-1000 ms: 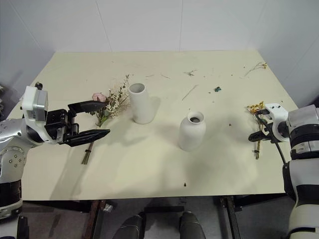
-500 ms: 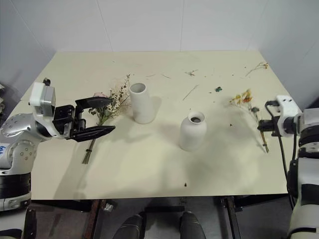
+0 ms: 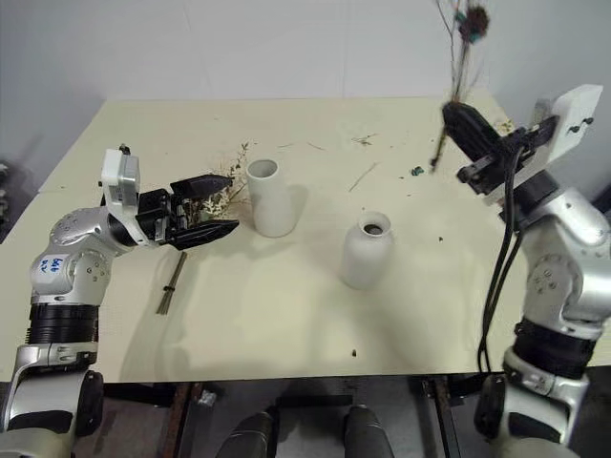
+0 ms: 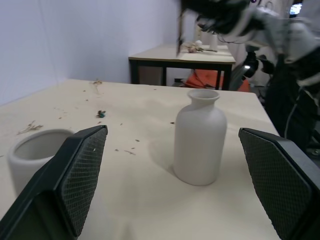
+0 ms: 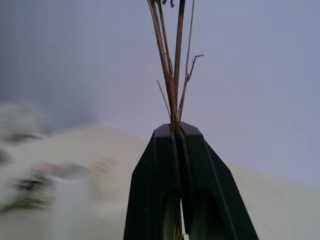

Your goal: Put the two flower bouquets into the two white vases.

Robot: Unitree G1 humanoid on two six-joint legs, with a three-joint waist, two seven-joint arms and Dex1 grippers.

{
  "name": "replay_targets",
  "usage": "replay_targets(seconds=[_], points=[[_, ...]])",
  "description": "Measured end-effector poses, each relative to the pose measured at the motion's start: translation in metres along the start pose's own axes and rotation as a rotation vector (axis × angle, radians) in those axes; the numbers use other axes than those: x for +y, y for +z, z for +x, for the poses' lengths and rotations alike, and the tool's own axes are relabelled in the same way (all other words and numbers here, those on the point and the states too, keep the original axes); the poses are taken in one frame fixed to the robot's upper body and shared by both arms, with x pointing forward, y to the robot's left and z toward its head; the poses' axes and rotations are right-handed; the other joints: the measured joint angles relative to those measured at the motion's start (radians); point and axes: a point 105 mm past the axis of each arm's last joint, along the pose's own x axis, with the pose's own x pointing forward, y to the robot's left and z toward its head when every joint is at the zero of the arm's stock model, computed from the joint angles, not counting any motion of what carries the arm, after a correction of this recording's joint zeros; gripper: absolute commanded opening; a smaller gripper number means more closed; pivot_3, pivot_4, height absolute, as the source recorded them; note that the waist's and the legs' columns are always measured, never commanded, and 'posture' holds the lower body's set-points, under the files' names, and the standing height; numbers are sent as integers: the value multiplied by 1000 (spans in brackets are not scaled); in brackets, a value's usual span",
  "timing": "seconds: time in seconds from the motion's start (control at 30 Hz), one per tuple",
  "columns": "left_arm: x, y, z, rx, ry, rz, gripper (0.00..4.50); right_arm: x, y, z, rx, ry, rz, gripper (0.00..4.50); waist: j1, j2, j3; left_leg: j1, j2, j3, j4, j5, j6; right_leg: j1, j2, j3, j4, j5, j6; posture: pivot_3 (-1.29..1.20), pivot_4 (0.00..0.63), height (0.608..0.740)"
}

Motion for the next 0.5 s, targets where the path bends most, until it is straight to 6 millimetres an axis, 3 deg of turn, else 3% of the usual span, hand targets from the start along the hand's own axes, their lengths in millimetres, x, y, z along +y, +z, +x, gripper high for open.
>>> replay_targets(seconds=[0.1,0.23,0.5], points=[[0,0,1,4,-5,6,4500,15,-2,5,-9,58,28,28,5,-1,0,0,0,0,0,0,0,0,0,0,0,0,0,0,150,740],[1,1,0,4,1,8,4500,21,-23,4,35,65,90,28,11,-1,0,0,0,0,0,0,0,0,0,0,0,0,-1,0,150,740],[4,5,-5,24,33,16,4500,32,-52,-11,97,72,197,28,16,-1,0,0,0,0,-1,0,0,0,0,0,-1,0,-1,0,150,740]])
